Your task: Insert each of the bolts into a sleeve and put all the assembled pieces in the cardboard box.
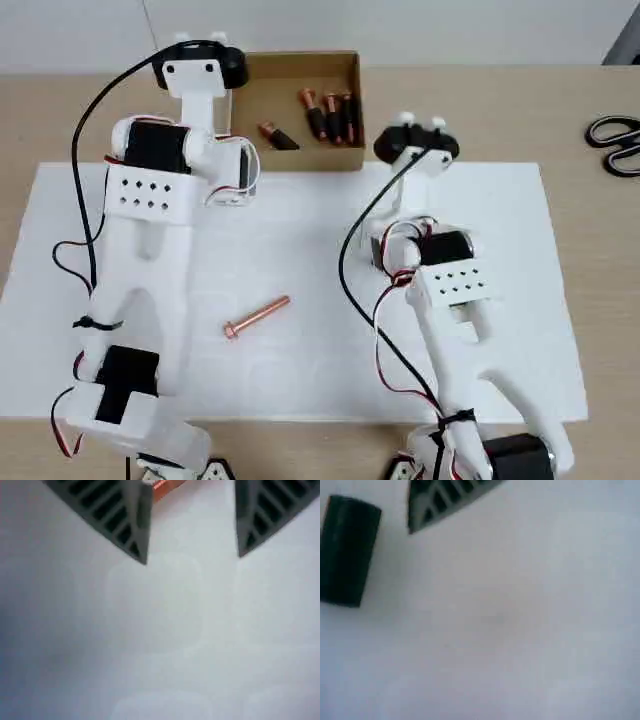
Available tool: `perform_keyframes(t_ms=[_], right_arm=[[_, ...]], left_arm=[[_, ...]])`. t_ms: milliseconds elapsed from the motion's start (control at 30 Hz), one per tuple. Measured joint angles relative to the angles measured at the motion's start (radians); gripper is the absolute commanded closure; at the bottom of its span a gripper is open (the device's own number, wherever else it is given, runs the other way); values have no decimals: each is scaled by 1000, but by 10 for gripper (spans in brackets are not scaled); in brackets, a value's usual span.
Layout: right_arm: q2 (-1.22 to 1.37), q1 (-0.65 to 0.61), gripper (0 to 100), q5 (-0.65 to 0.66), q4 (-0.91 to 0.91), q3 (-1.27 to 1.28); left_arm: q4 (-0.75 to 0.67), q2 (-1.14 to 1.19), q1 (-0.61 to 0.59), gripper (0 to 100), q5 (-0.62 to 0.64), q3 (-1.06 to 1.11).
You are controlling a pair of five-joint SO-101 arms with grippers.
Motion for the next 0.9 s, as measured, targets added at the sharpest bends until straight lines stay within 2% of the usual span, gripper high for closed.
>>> perform_keyframes(t_ms=[267, 433, 733, 900], right_arm=[[14, -17, 834, -2, 37, -17], [14, -52, 760, -2, 69, -18], [21, -54, 761, -2, 78, -18], [123, -52, 761, -2, 37, -18]], left_arm=[[0, 0, 0, 892, 0, 0], [0, 0, 0, 892, 0, 0], [0, 0, 0, 892, 0, 0], [0, 0, 0, 892, 0, 0]])
